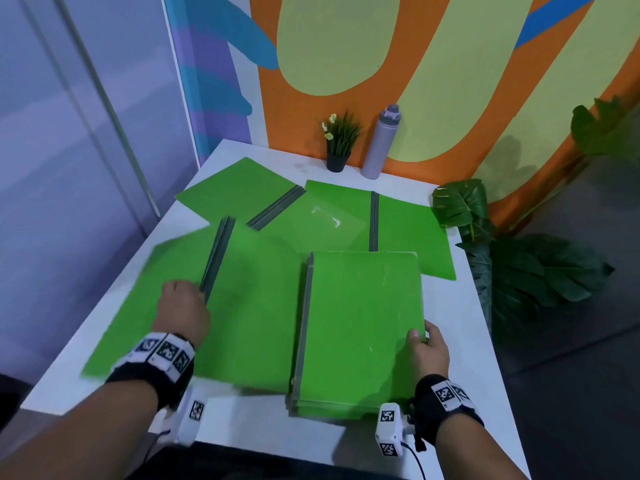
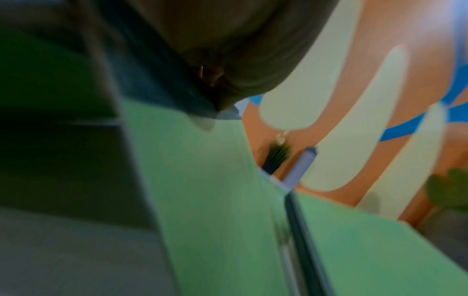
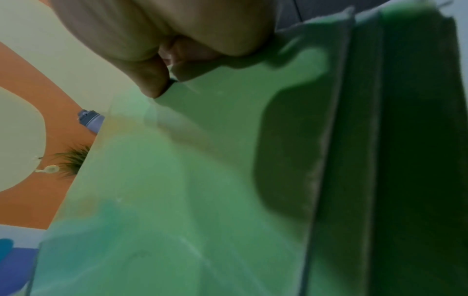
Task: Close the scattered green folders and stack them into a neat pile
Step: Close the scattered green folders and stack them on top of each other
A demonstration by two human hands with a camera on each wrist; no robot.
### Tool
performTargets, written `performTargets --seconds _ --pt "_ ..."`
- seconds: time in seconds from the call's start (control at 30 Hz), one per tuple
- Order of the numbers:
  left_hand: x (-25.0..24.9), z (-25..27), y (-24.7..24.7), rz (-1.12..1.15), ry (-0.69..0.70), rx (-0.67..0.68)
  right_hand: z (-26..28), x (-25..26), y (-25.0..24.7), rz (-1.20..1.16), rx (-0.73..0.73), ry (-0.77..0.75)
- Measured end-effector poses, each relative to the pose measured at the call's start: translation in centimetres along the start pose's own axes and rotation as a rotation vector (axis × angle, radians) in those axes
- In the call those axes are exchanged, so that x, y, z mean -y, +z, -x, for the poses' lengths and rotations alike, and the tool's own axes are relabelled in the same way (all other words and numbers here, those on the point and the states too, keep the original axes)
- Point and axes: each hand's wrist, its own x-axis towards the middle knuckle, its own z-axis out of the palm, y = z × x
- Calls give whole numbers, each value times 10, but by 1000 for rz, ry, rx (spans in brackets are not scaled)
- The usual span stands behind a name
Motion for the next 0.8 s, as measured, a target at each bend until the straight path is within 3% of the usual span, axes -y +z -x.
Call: performTargets --seconds 0.1,0.27,0.33,0.43,0.6,0.8 --pt "-39 -3 -49 184 37 -221 -4 6 -2 -9 -65 -5" --pt "-57 3 -76 438 59 -331 -4 8 11 -60 -27 19" --pt "-45 2 -57 438 46 -249 -2 5 21 -79 45 46" --pt "-18 7 -9 321 -44 29 10 8 39 -111 206 109" --pt "4 32 40 451 -226 455 32 14 72 -279 549 406" --pt "21 30 32 572 -204 581 24 39 97 -108 552 153"
